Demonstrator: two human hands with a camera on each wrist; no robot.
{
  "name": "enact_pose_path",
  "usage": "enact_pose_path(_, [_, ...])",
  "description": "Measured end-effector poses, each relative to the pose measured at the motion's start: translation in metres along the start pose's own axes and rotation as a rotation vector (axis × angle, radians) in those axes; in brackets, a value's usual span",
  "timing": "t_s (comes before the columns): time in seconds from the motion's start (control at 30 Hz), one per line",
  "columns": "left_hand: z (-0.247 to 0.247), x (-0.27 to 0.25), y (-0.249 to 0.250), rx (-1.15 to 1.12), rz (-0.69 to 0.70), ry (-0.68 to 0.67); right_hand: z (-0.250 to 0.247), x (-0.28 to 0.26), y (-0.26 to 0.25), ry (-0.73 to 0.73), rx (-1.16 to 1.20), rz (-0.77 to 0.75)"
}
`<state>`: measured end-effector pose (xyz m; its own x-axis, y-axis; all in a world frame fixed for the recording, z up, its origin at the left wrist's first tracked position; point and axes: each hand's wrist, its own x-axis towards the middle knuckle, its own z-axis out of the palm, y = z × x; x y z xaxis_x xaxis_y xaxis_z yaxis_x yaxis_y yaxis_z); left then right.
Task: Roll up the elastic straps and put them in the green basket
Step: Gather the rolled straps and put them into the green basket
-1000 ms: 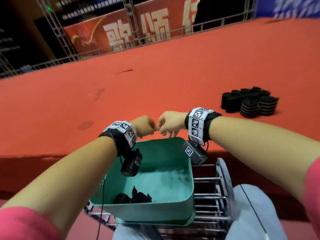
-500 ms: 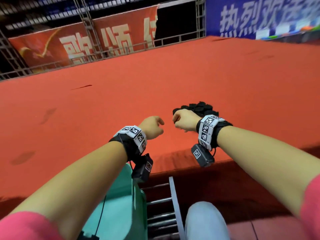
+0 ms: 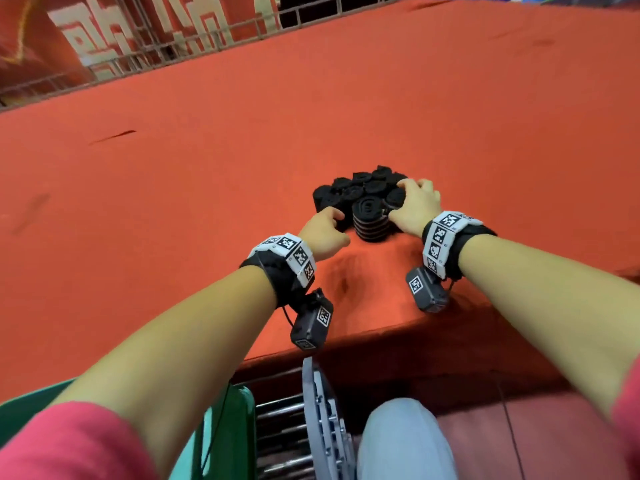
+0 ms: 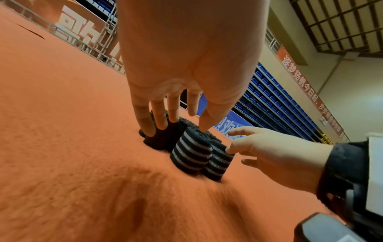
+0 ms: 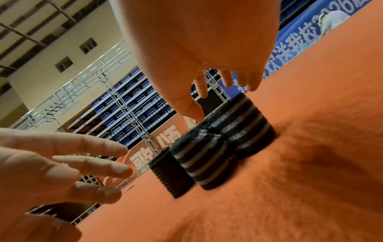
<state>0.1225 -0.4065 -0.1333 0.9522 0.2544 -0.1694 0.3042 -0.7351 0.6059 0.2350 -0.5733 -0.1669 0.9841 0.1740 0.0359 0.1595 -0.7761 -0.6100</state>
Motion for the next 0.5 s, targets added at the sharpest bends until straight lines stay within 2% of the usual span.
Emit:
enact_pose_path(0.17, [0.017,0.027,-0.006,-0.104,-0.034,-0.020,0.012,0.030,0.019,-0.031,0.094,0.060])
enact_pose_path(0.3, [0.032,0.042,-0.004,-0.169,-0.008,-0.014,0.023,0.041,0.027,-0.095,0.131,0.070])
enact_pose_path(0.5, [0.044,0.053,0.002,-0.318,-0.040,-0.022,0.025,0.045,0.032,-0.040,0.132,0.077])
